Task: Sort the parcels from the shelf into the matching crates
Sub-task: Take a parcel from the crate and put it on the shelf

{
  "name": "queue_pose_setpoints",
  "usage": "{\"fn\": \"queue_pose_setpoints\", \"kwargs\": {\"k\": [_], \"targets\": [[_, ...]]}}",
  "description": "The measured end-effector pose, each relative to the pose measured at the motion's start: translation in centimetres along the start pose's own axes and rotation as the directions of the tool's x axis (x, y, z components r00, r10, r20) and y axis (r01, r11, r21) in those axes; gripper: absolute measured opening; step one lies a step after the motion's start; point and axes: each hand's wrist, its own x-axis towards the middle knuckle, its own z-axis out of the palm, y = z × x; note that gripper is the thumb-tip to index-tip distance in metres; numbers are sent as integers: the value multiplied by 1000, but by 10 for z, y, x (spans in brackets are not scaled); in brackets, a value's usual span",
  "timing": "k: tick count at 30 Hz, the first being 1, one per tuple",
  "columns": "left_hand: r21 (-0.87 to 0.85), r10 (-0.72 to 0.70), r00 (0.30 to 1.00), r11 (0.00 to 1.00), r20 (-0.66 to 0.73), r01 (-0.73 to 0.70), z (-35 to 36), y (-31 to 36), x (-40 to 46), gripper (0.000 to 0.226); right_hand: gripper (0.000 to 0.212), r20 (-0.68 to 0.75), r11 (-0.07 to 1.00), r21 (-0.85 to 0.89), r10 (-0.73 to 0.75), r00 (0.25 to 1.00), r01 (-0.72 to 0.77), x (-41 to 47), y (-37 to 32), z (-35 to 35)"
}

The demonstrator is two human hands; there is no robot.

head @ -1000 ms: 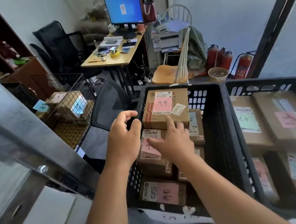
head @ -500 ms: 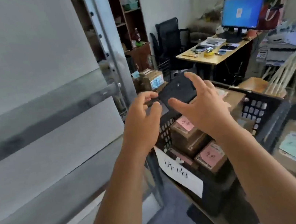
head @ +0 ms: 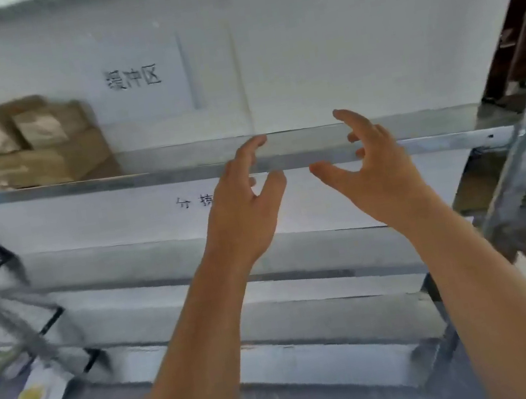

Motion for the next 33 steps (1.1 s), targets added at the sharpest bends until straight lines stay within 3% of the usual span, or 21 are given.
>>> {"fn": "queue_pose_setpoints", "kwargs": {"k": [7,12,33], "targets": [[54,-83,982,994,-169,93,-214,-89,-26,47,74,143,978,168,-147,979,123,-10,-168,164],[113,-106,968,985,-228,134,-305,-141,-20,46,73,192,969,200,-182,964,143,-9,-239,243],[175,-171,955,961,-243,216,-382,-290,208,48,75,286,956,279,-173,942,91,195,-273,445]]}}
